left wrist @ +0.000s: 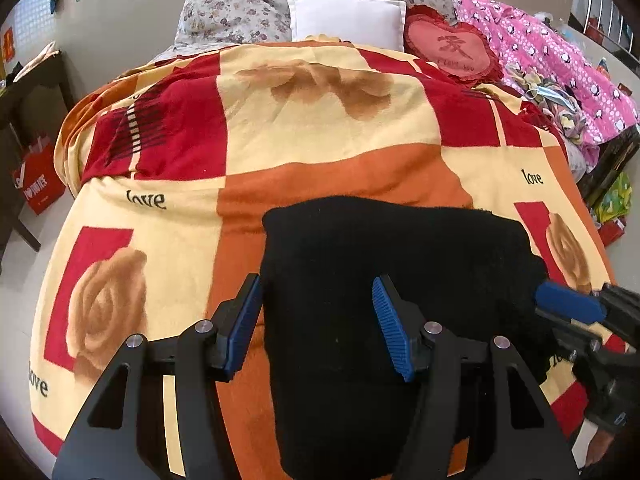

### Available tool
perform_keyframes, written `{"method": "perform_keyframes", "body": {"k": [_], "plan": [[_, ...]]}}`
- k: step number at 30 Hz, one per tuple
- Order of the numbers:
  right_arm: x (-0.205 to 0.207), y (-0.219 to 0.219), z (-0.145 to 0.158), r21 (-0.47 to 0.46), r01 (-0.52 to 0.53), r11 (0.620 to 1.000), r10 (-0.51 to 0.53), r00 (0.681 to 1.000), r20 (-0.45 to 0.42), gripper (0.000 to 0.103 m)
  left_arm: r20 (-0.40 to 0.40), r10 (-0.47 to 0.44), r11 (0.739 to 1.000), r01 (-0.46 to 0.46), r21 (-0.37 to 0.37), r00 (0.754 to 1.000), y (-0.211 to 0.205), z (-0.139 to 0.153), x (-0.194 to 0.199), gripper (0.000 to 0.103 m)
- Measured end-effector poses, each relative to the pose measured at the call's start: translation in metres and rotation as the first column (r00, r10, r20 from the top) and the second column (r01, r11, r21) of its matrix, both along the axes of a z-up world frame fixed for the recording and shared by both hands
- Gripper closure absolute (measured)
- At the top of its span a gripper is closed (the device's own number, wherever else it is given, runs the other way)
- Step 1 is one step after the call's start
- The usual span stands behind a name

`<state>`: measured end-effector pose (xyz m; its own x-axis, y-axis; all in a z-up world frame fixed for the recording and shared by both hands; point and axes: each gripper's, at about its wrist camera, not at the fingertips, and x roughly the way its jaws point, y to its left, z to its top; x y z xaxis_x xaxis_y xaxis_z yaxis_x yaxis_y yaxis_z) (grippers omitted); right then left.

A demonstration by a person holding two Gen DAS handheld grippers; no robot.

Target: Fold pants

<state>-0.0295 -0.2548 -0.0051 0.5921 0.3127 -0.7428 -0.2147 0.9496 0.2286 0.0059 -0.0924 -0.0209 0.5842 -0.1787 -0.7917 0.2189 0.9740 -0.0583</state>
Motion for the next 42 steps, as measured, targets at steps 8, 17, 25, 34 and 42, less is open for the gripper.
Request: {"method": "perform_keyframes", "body": {"k": [8,17,25,34,42], "plan": [[-0.016,0.005,-0.018,-0.033,0.004,0.999,-0.005,1.000,-0.022,0.070,-0.009,0.006,1.000,-0.006,-0.007,1.000,0.001,-0.002,-0.009,0.046],[-0.014,-0.022,0.005,-0.028,0.116,0.993,-0.115,0.993,0.030,0.065,-0.025,-0.005,0.999,0.004,-0.053,1.000,0.009,0.008,-0.022,0.046],[-0.001,-0.030,-0.010,-0.082,0.153,0.985,-0.155,0.988,-0.020,0.065,-0.031,-0.011,0.999,0.010,-0.053,0.999,0.009,0.007,-0.022,0.046],[-0.001,-0.028,-0.023,-0.089,0.147,0.985,-0.150,0.988,-0.033,0.059,-0.061,-0.002,0.997,-0.003,-0.080,0.998,0.012,-0.007,-0.018,0.035],[-0.004,-0.032,-0.022,-0.060,0.149,0.987,-0.152,0.988,-0.041,0.057,-0.071,-0.015,0.996,0.009,-0.091,0.997,0.015,-0.006,-0.017,0.034]]}}
